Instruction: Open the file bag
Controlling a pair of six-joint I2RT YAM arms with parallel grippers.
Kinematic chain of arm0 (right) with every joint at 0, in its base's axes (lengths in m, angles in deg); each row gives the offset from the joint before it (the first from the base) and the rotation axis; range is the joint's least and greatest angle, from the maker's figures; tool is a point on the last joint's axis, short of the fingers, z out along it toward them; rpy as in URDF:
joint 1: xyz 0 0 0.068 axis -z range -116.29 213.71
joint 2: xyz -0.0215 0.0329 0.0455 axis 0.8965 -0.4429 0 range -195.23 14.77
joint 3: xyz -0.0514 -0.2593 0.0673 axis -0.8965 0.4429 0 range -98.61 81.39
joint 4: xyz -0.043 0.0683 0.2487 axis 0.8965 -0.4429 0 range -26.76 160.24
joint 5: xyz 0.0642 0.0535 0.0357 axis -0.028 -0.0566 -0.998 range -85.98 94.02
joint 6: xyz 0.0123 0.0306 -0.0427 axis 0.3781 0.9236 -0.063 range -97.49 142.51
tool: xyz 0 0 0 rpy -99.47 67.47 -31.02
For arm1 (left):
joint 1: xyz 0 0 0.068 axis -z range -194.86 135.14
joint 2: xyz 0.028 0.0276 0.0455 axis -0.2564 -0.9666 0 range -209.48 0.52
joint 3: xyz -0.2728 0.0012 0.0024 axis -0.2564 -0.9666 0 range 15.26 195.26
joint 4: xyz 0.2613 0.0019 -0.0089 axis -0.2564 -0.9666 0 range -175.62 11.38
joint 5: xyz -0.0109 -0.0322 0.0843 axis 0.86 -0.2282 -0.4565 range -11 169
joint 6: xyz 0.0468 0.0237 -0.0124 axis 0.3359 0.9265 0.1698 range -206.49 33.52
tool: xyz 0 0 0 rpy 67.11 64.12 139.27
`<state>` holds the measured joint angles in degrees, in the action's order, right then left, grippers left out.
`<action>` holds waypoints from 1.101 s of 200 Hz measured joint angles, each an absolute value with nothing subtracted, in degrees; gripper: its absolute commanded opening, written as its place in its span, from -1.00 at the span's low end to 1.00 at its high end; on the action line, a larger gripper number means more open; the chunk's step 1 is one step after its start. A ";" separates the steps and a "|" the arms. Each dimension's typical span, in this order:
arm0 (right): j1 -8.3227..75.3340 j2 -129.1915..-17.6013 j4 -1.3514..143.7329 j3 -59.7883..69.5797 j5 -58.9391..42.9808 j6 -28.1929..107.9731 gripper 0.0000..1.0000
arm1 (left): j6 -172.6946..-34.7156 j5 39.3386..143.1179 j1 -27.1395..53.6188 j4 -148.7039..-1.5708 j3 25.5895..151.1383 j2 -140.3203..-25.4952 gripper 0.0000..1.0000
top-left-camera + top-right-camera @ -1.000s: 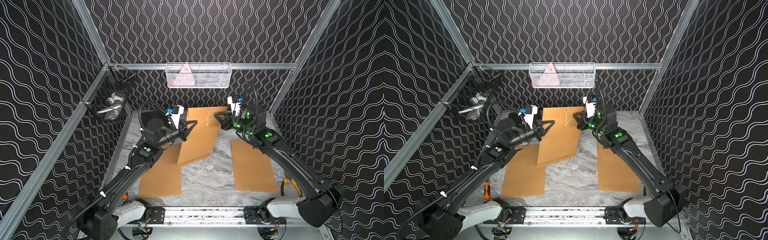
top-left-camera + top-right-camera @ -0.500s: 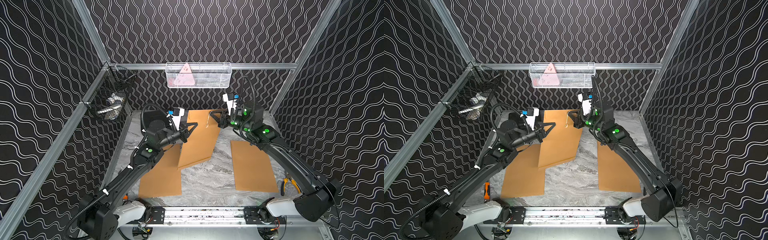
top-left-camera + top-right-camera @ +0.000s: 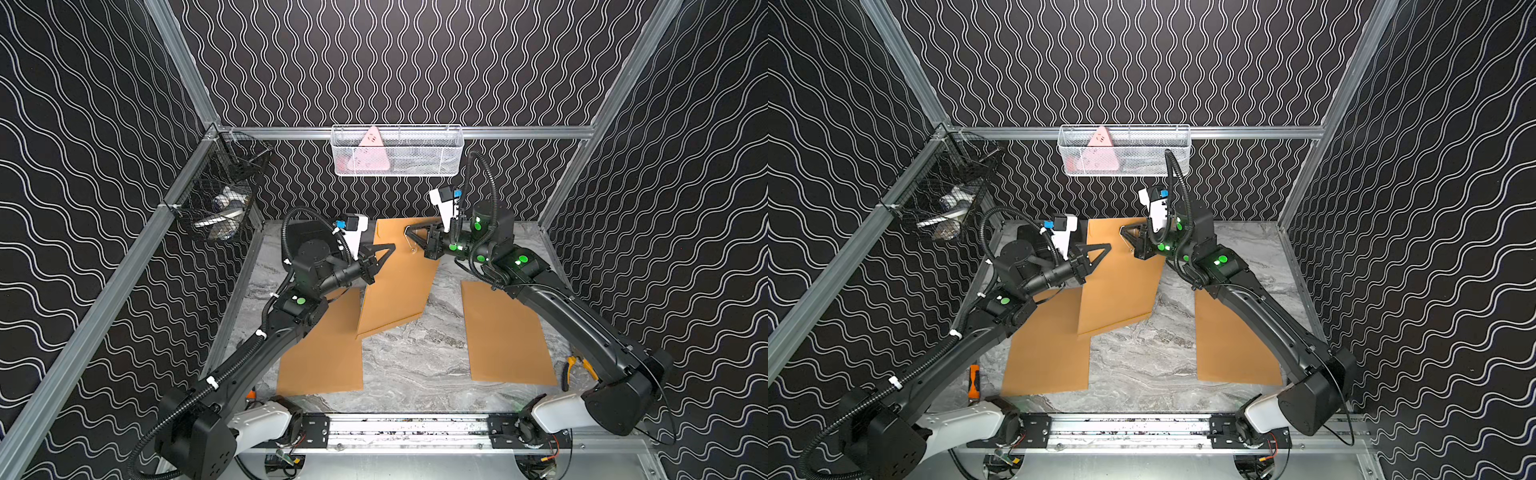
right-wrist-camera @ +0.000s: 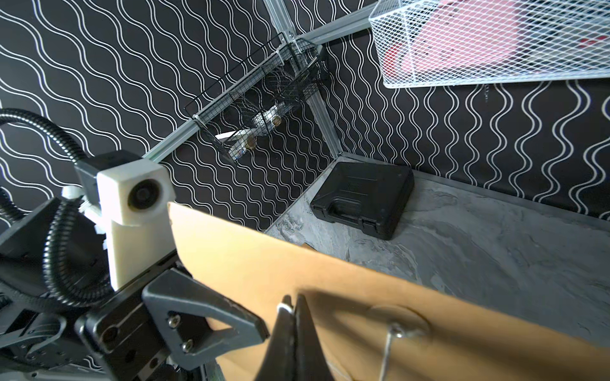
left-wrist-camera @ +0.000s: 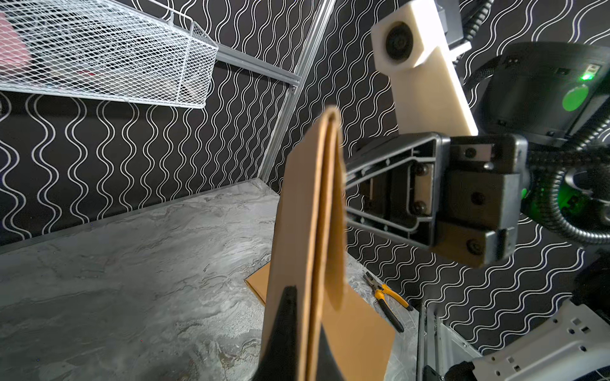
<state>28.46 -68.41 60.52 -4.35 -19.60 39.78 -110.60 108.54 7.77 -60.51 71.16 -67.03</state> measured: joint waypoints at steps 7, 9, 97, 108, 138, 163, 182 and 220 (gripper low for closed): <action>28.27 -68.45 60.48 -4.35 -19.57 39.70 -1.00 | -110.76 108.32 7.77 -60.45 71.16 -67.03 -1.00; 28.18 -68.47 60.46 -4.35 -19.57 39.63 -1.00 | -110.78 108.17 7.77 -60.45 71.18 -67.03 -1.00; 26.34 -67.60 59.93 -0.61 -19.36 39.87 -1.00 | -112.31 103.71 7.77 -60.20 72.47 -67.18 -1.00; 26.26 -67.34 59.96 0.31 -19.36 40.05 -1.00 | -112.61 103.10 7.77 -60.20 72.51 -67.25 -1.00; 25.86 -66.59 60.50 2.67 -19.18 41.20 -1.00 | -113.60 102.38 7.77 -60.05 72.67 -67.40 -1.00; 25.67 -65.98 61.60 4.88 -19.14 42.01 -1.00 | -113.99 101.30 7.77 -59.96 72.78 -67.44 -1.00; 25.56 -65.48 62.56 6.71 -19.12 42.97 -1.00 | -114.47 100.82 7.77 -59.53 73.08 -67.44 -1.00; 25.40 -64.76 63.61 9.71 -18.90 44.40 -1.00 | -115.08 100.21 7.77 -57.67 73.41 -67.49 -1.00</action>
